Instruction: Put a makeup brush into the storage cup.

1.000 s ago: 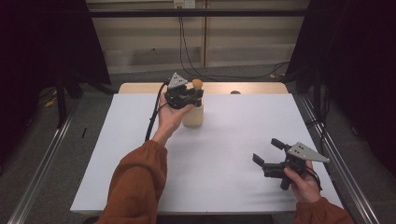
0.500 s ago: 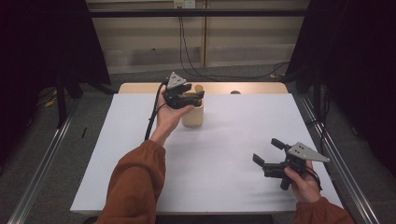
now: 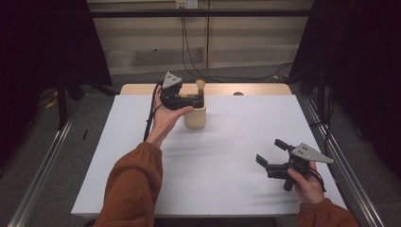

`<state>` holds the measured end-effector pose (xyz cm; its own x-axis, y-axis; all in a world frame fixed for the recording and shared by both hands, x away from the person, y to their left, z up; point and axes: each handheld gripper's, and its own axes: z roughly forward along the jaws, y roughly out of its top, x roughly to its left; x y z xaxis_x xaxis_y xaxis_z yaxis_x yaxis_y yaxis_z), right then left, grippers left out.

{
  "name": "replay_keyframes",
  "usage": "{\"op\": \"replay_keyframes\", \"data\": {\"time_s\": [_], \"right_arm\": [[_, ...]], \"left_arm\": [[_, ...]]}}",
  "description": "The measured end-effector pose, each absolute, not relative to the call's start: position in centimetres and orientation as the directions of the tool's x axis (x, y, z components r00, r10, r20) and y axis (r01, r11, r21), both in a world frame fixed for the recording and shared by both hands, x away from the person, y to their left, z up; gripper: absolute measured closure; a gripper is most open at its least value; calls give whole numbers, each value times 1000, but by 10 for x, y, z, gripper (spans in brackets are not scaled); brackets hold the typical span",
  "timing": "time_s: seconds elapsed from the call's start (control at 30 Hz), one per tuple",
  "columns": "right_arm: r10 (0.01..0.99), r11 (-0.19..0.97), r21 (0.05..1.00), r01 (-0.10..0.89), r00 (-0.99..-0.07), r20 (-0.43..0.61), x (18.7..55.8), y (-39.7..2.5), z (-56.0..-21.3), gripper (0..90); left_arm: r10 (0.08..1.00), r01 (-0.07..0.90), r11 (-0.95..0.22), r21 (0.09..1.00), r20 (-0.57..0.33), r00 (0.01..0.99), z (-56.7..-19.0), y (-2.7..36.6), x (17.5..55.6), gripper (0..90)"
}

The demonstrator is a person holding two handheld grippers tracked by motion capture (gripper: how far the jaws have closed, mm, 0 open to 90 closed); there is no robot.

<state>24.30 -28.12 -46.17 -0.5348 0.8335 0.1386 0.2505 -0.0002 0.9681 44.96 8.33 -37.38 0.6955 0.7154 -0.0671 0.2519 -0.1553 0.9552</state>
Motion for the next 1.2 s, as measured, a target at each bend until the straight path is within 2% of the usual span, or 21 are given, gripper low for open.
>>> {"op": "replay_keyframes", "data": {"time_s": [0.13, 0.37, 0.7, 0.97, 1.2], "right_arm": [[836, 1, 968, 253, -532, 138, 243, -282, -462, 3], [844, 5, 972, 237, -521, 123, 241, -283, -461, 3], [850, 12, 975, 222, -515, 107, 237, -283, -459, 1], [850, 10, 974, 227, -515, 112, 238, -284, -460, 0], [857, 14, 970, 244, -502, 114, 238, -285, -460, 2]], "left_arm": [[701, 250, -143, 957, -80, 708, -373, 91, 446, 16], [699, 219, -110, 969, -82, 710, -371, 108, 434, 14], [688, 227, -98, 969, -99, 719, -372, 130, 419, 15], [713, 197, -96, 976, -71, 697, -380, 141, 407, 17], [710, 219, -77, 973, -101, 697, -391, 153, 393, 20]]}}
